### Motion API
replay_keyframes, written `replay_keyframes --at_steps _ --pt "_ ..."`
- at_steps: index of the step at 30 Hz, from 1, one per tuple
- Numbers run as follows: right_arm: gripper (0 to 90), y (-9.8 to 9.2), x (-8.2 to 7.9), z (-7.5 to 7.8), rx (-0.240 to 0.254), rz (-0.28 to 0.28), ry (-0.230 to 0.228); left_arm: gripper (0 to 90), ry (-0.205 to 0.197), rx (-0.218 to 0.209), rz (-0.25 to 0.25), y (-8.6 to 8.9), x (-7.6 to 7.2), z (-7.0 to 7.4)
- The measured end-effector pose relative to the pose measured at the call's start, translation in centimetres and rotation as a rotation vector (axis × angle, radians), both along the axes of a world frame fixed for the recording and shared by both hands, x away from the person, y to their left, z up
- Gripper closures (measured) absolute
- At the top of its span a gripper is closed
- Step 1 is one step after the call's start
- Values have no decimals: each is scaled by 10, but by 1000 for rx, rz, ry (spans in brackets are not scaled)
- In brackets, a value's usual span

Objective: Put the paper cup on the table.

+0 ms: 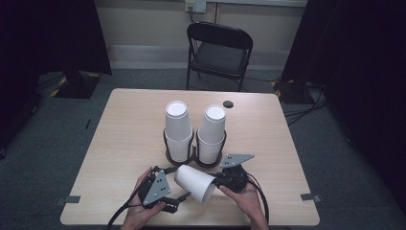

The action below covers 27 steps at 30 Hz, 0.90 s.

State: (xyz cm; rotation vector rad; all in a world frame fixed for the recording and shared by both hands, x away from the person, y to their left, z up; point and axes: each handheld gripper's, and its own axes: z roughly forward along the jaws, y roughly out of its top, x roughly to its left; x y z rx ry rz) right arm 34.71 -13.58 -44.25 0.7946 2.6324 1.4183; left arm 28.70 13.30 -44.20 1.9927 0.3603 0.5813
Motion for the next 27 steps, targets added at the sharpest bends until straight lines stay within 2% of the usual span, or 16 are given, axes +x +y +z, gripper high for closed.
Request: replay_keyframes --at_steps 8,13,14,16,24,26,27 --pt "864 5 1 2 -42 35 15 102 -17 20 -44 -1 2 -1" --pt "864 7 2 1 -63 51 28 70 -24 53 -77 -5 2 -3" --pt "864 7 2 1 -63 51 28 70 -24 53 -77 -5 2 -3" --pt "864 8 3 1 -61 62 35 57 -21 59 -108 -7 3 -5" --pt "866 9 4 2 -75 70 40 0 -9 93 -122 -14 5 -8" --pt "869 9 5 2 -72 69 42 0 -10 95 -129 -15 5 -8" --pt "872 8 6 4 -52 72 49 0 -13 108 -132 -17 5 -9"
